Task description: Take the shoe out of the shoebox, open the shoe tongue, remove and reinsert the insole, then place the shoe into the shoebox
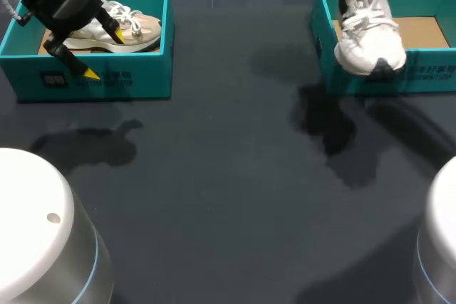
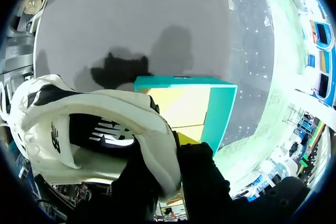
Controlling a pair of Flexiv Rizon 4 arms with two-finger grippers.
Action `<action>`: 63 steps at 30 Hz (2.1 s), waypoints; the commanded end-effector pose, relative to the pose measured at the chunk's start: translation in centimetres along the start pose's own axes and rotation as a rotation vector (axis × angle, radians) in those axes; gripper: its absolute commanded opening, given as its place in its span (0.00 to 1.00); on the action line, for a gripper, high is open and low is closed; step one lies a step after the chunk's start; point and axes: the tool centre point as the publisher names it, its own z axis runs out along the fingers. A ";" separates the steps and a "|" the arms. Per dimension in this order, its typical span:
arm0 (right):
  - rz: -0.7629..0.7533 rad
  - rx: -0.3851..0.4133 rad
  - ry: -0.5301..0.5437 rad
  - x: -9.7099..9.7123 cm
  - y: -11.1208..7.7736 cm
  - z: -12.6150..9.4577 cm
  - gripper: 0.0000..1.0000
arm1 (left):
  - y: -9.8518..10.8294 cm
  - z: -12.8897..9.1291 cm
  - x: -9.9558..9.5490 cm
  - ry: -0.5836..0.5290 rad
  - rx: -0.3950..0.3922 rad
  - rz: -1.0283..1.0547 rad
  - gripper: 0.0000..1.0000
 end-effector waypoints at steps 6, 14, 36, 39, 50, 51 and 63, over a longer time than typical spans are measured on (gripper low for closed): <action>0.022 -0.073 -0.006 -4.8 -8.2 3.8 0.00 | 0.0 0.0 0.0 0.001 -0.002 0.001 1.00; 0.094 -0.063 -0.042 -7.5 -12.3 6.9 0.00 | 0.0 0.0 0.0 0.001 -0.002 0.001 1.00; 0.625 -0.004 0.021 -6.1 -15.5 9.6 0.00 | 0.0 0.0 0.0 0.001 -0.002 0.001 1.00; 0.625 -0.004 0.021 -6.1 -15.5 9.6 0.00 | 0.0 0.0 0.0 0.001 -0.002 0.001 1.00; 0.975 0.091 0.044 -4.9 -18.5 10.5 0.00 | 0.0 0.0 0.0 0.001 -0.002 0.001 1.00; 1.022 0.093 0.049 -4.7 -18.9 10.7 0.00 | 0.0 0.0 0.0 0.001 -0.002 0.001 1.00; 1.456 0.173 0.087 -2.3 -21.2 11.6 0.00 | 0.0 0.0 0.0 0.001 -0.002 0.001 1.00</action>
